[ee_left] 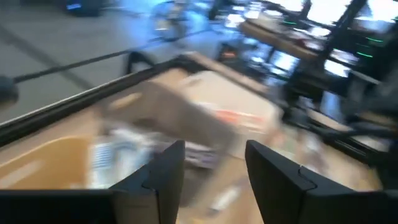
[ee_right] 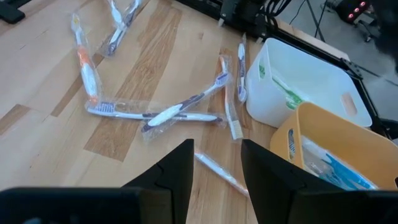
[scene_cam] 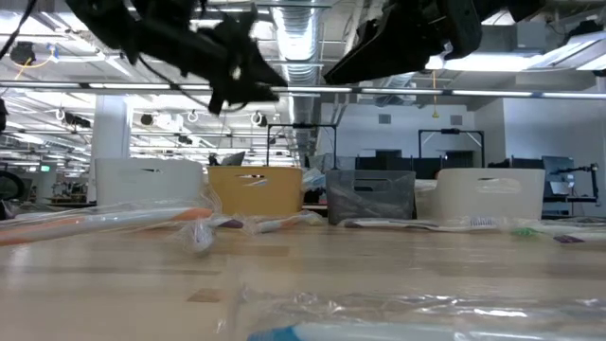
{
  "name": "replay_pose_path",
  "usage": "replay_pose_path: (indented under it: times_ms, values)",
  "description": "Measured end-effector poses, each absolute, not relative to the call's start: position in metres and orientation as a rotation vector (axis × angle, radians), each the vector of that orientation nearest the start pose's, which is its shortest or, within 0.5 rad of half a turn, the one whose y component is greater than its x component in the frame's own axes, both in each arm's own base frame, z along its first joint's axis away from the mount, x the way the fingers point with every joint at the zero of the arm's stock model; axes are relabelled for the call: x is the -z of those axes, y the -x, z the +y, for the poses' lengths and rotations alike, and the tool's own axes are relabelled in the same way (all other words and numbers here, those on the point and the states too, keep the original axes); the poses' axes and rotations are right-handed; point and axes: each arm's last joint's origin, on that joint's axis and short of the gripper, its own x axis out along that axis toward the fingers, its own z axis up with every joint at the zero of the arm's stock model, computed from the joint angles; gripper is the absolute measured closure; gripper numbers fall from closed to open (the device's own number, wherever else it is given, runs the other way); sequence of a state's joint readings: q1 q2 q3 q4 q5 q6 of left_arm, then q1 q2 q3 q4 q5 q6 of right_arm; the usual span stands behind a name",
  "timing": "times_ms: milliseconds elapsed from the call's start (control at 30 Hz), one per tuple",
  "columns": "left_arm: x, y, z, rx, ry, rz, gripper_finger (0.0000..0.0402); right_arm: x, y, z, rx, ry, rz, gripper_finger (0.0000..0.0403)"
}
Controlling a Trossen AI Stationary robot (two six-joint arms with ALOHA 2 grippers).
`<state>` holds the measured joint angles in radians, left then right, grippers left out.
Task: Pick & Place Toothbrushes
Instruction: Put the orange toothbrush into the right white bin
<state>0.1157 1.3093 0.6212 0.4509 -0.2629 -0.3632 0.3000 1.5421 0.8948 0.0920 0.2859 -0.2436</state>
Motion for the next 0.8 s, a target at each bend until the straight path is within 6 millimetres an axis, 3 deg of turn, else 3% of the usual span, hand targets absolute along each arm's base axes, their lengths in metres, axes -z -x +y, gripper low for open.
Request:
replay_pose_path:
  times_ms: [300, 533, 800]
  values:
    - [-0.245, -0.259, -0.039, 0.125, 0.247, 0.193, 0.0250, -0.239, -0.300, 0.104, -0.132, 0.413, 0.433, 0.0274]
    - [-0.239, -0.249, -0.082, 0.290, 0.220, 0.261, 0.0247, -0.247, -0.292, 0.115, -0.170, 0.418, 0.403, 0.0274]
    - [-0.228, -0.233, -0.114, 0.416, 0.106, 0.371, 0.0261, -0.246, -0.293, 0.114, -0.170, 0.433, 0.404, 0.0274]
